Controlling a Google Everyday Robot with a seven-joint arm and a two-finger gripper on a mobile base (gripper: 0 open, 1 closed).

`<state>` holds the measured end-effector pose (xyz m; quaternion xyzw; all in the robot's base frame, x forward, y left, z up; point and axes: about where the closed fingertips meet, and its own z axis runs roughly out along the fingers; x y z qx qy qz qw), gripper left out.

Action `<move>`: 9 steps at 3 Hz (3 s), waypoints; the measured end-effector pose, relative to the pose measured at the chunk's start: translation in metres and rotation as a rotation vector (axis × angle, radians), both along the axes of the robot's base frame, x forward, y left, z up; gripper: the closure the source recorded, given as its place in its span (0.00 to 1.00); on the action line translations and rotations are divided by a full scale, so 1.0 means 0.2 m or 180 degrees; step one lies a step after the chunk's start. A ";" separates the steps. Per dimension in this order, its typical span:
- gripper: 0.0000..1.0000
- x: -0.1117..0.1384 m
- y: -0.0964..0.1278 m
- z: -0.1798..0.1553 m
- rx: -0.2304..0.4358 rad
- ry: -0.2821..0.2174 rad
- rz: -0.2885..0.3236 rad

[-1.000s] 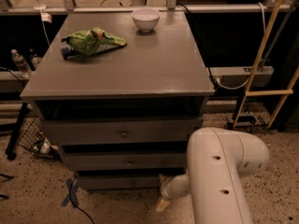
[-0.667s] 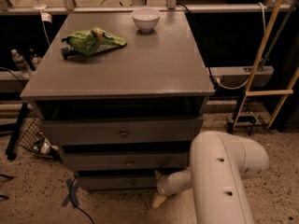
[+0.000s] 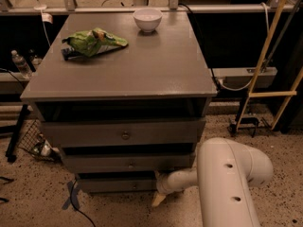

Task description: Open bottom drawer

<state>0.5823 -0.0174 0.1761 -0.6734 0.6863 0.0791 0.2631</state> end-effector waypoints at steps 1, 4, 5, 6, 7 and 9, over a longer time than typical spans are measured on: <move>0.09 0.03 0.03 -0.07 0.0054 0.0121 0.0029; 0.86 0.05 0.03 -0.10 0.0120 0.0228 0.0051; 1.00 0.05 0.03 -0.09 0.0121 0.0228 0.0051; 1.00 0.01 0.03 -0.09 0.0137 0.0273 0.0049; 1.00 -0.09 0.00 -0.08 0.0194 0.0431 0.0043; 1.00 -0.25 -0.06 -0.08 0.0276 0.0640 -0.0026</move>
Offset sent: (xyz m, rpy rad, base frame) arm 0.0203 0.0022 -0.0359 0.0519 0.0930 0.0182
